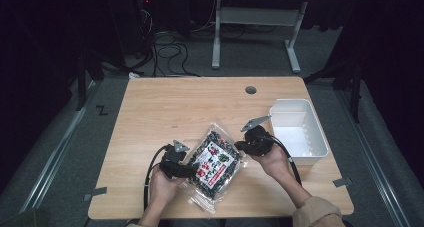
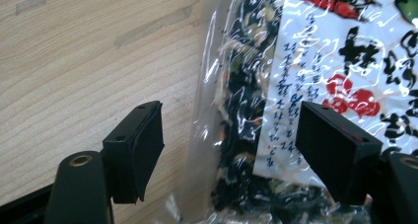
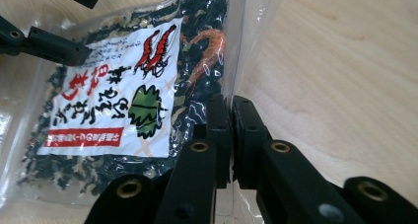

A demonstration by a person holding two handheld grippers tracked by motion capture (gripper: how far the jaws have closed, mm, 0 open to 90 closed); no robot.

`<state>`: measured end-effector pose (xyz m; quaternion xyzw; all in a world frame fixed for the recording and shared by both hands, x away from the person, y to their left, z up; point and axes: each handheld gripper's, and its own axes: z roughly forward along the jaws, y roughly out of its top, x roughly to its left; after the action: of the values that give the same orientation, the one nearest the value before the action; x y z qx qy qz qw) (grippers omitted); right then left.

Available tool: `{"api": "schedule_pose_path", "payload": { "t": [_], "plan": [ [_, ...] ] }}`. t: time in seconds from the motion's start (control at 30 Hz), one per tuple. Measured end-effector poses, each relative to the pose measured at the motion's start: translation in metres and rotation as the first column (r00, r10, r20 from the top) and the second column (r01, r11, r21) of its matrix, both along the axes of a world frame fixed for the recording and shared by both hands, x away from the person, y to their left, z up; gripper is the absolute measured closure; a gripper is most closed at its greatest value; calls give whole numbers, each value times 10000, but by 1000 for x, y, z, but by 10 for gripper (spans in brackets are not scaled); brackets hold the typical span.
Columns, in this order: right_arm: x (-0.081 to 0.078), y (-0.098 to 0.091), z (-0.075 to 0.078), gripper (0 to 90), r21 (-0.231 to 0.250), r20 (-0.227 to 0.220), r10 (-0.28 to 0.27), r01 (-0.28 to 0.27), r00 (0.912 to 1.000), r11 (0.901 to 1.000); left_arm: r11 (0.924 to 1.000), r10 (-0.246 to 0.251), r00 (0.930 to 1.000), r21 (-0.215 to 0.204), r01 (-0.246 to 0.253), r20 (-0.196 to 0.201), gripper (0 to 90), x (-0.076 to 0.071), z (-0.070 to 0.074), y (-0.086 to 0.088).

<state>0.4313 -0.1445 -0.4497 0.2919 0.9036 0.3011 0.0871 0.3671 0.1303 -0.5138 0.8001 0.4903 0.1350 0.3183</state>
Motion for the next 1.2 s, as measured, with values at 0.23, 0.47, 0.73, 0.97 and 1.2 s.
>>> {"api": "schedule_pose_path", "payload": {
  "t": [0.23, 0.47, 0.73, 0.97, 1.2],
  "plan": [
    [-1, -7, 26, 897, -205, 540, 90, -79, 9985, 9998, 9996, 19, 10000, 278, -17, -67, 290, 2, -1, 1],
    [0, -16, 60, 898, -304, 1084, 147, -115, 9940, 9995, 9997, 155, 9999, 194, -154, -42, 294, 1, -1, 4],
    [0, -14, 94, 897, -736, 2058, 229, -78, 9783, 9973, 9998, 120, 9999, 171, -118, -123, 295, 1, -1, 4],
    [1, -20, 120, 898, -1011, 2708, -15, 300, 9626, 9944, 9997, 53, 9998, 252, -49, -176, 295, 1, -2, 3],
    [2, -16, 135, 900, -1468, 3003, 22, 439, 9538, 9882, 9997, 68, 9998, 236, -64, -174, 296, 0, -3, 1]
  ]
}}
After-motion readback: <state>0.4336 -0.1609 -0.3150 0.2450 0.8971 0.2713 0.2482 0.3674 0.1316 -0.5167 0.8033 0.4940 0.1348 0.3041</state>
